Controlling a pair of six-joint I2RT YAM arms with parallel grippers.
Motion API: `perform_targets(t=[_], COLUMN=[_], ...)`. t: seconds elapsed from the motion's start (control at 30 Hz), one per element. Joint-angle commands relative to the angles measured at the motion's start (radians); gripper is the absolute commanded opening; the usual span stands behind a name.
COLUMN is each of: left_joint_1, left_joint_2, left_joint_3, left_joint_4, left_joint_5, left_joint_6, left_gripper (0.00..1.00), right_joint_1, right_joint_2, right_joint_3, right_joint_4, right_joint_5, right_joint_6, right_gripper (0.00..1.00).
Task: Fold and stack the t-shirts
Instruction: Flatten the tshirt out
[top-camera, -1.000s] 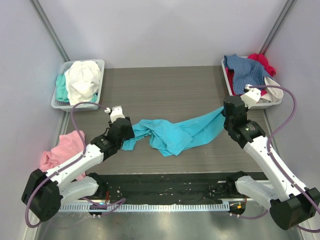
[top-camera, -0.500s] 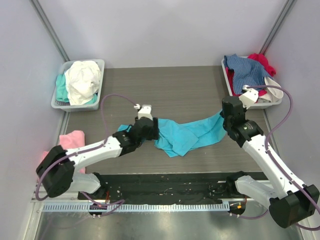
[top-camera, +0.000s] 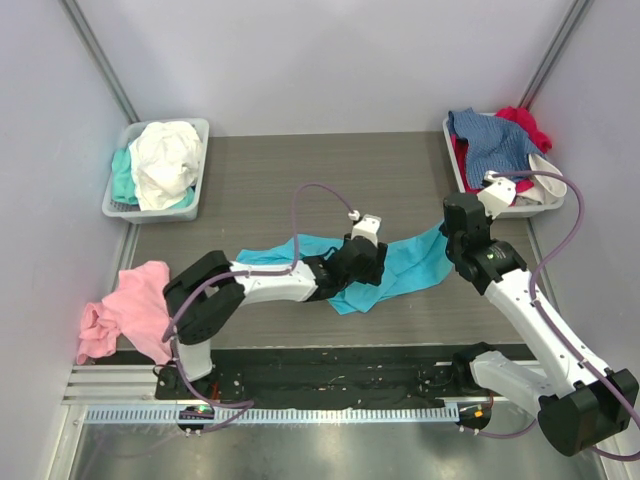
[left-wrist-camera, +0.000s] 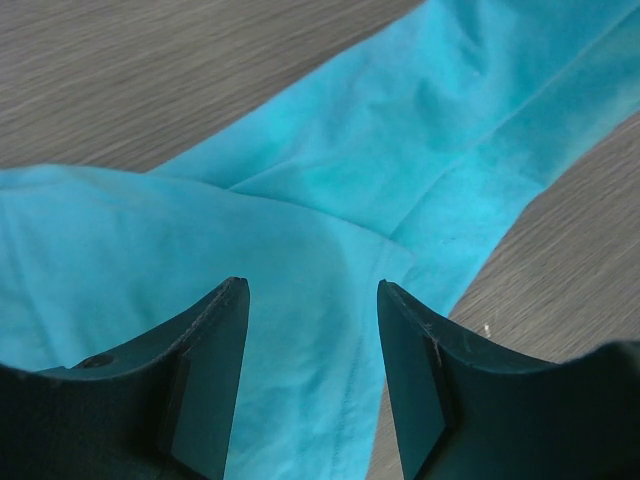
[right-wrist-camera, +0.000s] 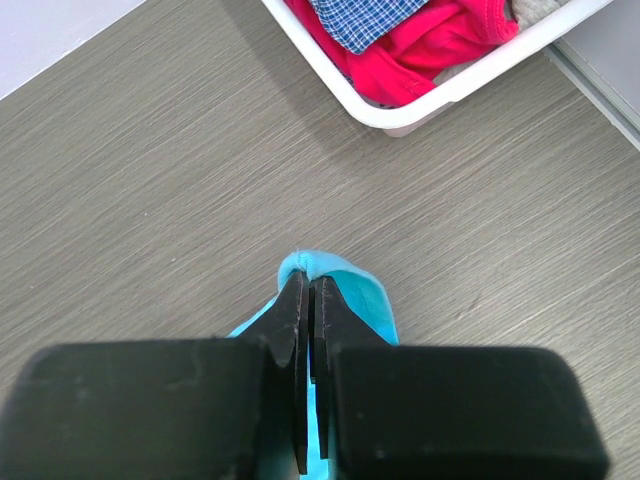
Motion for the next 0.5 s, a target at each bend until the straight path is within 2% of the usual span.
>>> perform_targets(t=[0.0, 0.47], left_joint_1=[-0.020, -0.101], left_joint_2=[0.062, 0.203], left_joint_3=[0.095, 0.223], left_joint_4=[0.048, -0.031], left_joint_5=[0.010, -0.015], left_joint_6=[0.024, 0.032], left_gripper=[0.58, 0.57], right_joint_1=[-0.003, -0.008], right_joint_2=[-0.013, -0.020], right_joint_3=[0.006, -0.006], right_joint_4=[0.008, 0.001], right_joint_5=[0.016, 0.013], right_joint_6=[0.012, 0.012], right_gripper=[0.01, 0.01])
